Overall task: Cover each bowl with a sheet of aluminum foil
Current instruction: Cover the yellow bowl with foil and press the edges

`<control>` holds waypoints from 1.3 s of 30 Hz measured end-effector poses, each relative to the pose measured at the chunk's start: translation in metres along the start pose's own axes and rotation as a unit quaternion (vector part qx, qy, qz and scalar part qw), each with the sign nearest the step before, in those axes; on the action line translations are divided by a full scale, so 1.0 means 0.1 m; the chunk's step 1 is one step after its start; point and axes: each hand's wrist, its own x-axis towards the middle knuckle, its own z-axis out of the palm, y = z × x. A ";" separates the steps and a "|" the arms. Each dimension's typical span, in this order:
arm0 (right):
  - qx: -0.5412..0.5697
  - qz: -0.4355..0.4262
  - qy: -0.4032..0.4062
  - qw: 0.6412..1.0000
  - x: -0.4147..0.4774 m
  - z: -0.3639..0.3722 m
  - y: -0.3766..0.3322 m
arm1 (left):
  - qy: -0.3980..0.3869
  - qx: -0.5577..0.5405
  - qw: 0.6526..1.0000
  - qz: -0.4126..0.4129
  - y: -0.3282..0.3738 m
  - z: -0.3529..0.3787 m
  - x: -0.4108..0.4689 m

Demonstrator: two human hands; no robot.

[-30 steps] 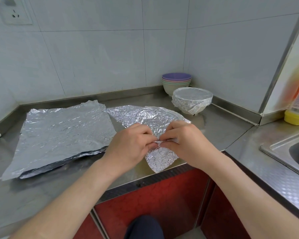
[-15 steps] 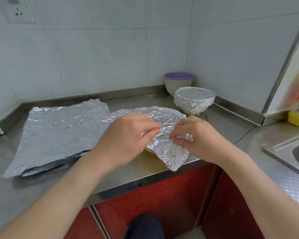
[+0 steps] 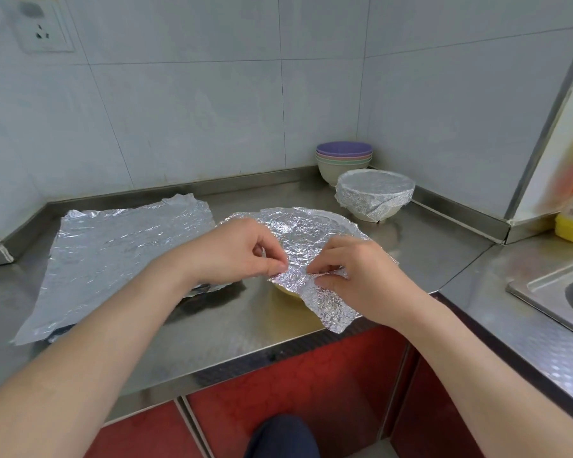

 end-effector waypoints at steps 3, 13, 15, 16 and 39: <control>0.012 -0.010 -0.001 1.000 0.00 -0.02 0.01 | 0.030 -0.008 0.999 0.012 -0.04 0.06 -0.02; 0.010 0.016 -0.039 0.999 0.04 -0.19 0.12 | 0.005 0.090 0.996 0.025 0.27 -0.23 -0.03; 0.011 0.028 -0.040 0.999 0.04 -0.22 0.14 | 0.028 0.048 0.998 0.023 0.31 -0.21 0.07; 0.012 0.034 -0.038 0.999 0.04 -0.23 0.15 | 0.021 0.033 0.999 0.019 0.30 -0.16 0.11; 0.073 0.051 -0.084 0.992 0.00 -0.38 0.17 | 0.115 0.084 0.972 0.185 0.05 0.46 0.04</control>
